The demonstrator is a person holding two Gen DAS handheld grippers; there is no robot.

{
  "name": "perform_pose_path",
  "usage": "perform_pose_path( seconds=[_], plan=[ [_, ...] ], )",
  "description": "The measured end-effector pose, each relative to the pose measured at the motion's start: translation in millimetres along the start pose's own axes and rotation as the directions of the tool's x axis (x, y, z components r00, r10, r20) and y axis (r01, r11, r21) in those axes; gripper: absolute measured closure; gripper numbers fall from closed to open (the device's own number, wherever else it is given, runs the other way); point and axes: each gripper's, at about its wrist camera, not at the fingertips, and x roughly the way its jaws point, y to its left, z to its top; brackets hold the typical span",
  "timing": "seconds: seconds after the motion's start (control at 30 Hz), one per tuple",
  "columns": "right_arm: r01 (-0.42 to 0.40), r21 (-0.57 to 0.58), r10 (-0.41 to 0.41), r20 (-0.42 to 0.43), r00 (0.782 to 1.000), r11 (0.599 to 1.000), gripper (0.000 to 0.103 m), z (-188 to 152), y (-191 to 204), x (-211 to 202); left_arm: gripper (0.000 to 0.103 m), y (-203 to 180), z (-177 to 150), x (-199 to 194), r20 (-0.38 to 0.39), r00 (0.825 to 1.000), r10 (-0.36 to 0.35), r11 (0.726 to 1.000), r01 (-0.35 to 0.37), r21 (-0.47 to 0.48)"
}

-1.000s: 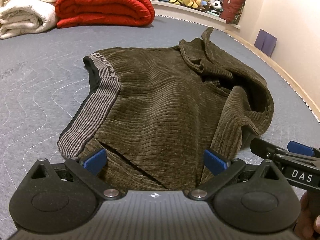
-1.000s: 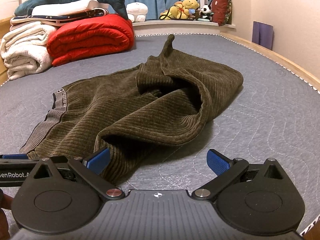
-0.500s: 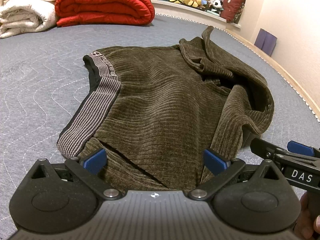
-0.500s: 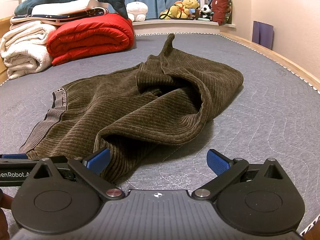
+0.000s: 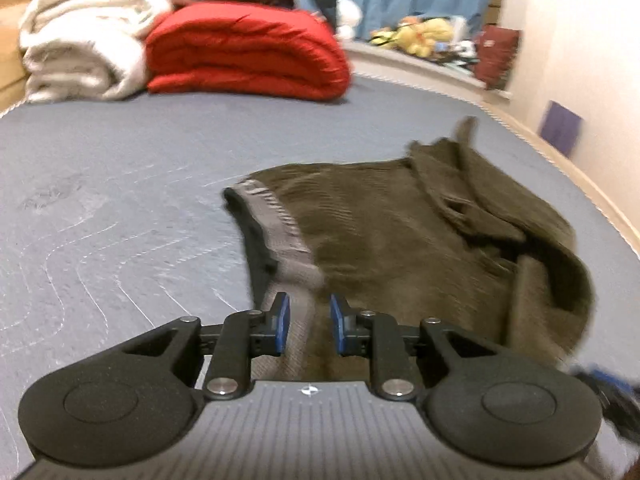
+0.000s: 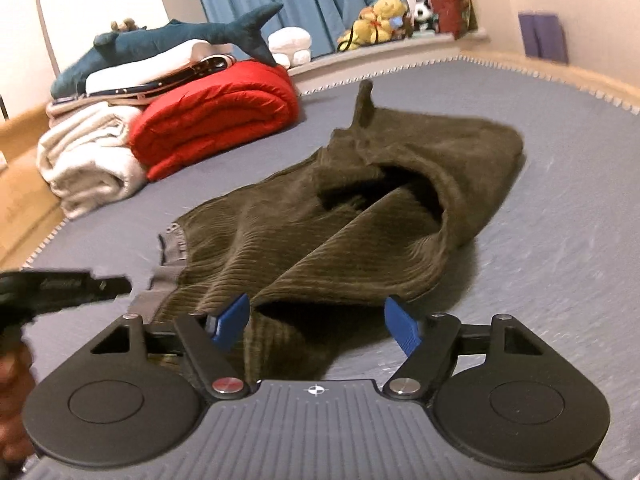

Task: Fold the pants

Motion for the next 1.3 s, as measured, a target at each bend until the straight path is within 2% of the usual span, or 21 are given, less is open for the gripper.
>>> perform_pose_path(
  seconds=[0.03, 0.07, 0.13, 0.2, 0.33, 0.43, 0.63, 0.7, 0.73, 0.77, 0.83, 0.9, 1.0, 1.07, 1.13, 1.23, 1.3],
  plan=[
    [-0.020, 0.020, 0.020, -0.016, 1.000, 1.000, 0.026, 0, -2, 3, 0.070, 9, 3, 10, -0.008, 1.000, -0.007, 0.999, 0.006, -0.031],
    [-0.039, 0.037, 0.040, -0.036, 0.999, 0.999, 0.024, -1, -3, 7, 0.053, 18, 4, 19, -0.011, 1.000, -0.016, 0.998, 0.016, -0.057],
    [-0.081, 0.070, 0.087, -0.099, 0.991, 0.994, 0.011, -3, -3, 17, 0.038, 32, -2, 36, -0.023, 1.000, -0.011, 0.997, 0.009, -0.076],
    [-0.089, 0.067, 0.098, -0.140, 0.985, 0.994, 0.011, -6, 1, 26, 0.037, 44, -3, 50, -0.074, 0.997, 0.007, 0.994, -0.015, -0.110],
    [-0.105, 0.033, 0.110, -0.195, 0.975, 0.994, 0.010, -8, 9, 39, 0.024, 59, 1, 70, -0.149, 0.982, -0.115, 0.975, 0.083, -0.208],
    [-0.099, 0.032, 0.103, -0.225, 0.969, 0.995, 0.010, -10, 8, 47, 0.016, 53, 1, 75, -0.162, 0.979, -0.125, 0.984, 0.102, -0.144],
    [-0.068, -0.005, 0.065, -0.237, 0.969, 0.998, 0.010, -13, 9, 56, 0.016, 41, 4, 91, -0.127, 0.987, -0.102, 0.994, 0.095, -0.054],
    [-0.053, -0.020, 0.047, -0.235, 0.971, 0.998, 0.013, -13, 8, 56, 0.018, 38, 3, 95, -0.111, 0.990, -0.091, 0.996, 0.090, -0.020],
    [-0.044, -0.029, 0.036, -0.230, 0.973, 0.999, 0.020, -14, 8, 55, 0.022, 36, 3, 96, -0.103, 0.991, -0.085, 0.996, 0.086, -0.001],
    [-0.036, -0.036, 0.027, -0.224, 0.974, 0.999, 0.026, -14, 8, 57, 0.032, 34, 1, 96, -0.096, 0.992, -0.087, 0.996, 0.089, 0.021],
    [-0.035, -0.041, 0.025, -0.223, 0.975, 0.999, 0.051, -15, 7, 58, 0.040, 29, 1, 95, -0.085, 0.992, -0.096, 0.993, 0.101, 0.055],
    [-0.045, -0.043, 0.034, -0.221, 0.975, 0.998, 0.064, -17, 7, 59, 0.048, 28, -1, 94, -0.077, 0.993, -0.092, 0.993, 0.098, 0.070],
    [-0.027, -0.072, 0.012, -0.198, 0.980, 0.997, 0.076, -18, 11, 57, 0.065, 43, 0, 87, -0.065, 0.988, -0.142, 0.990, 0.141, -0.019],
    [-0.015, -0.086, 0.000, -0.175, 0.985, 0.996, 0.082, -19, 14, 53, 0.089, 55, 2, 77, -0.051, 0.982, -0.183, 0.980, 0.178, -0.093],
    [-0.006, -0.111, -0.010, -0.141, 0.990, 0.994, 0.088, -20, 19, 46, 0.090, 63, 4, 64, -0.036, 0.974, -0.224, 0.965, 0.217, -0.147],
    [0.011, -0.163, -0.025, -0.084, 0.996, 0.987, 0.090, -20, 29, 33, 0.091, 60, 2, 43, -0.025, 0.969, -0.246, 0.965, 0.242, -0.097],
    [0.011, -0.177, -0.022, -0.060, 0.998, 0.984, 0.091, -18, 31, 24, 0.091, 64, 1, 29, -0.021, 0.967, -0.253, 0.963, 0.250, -0.101]
  ],
)
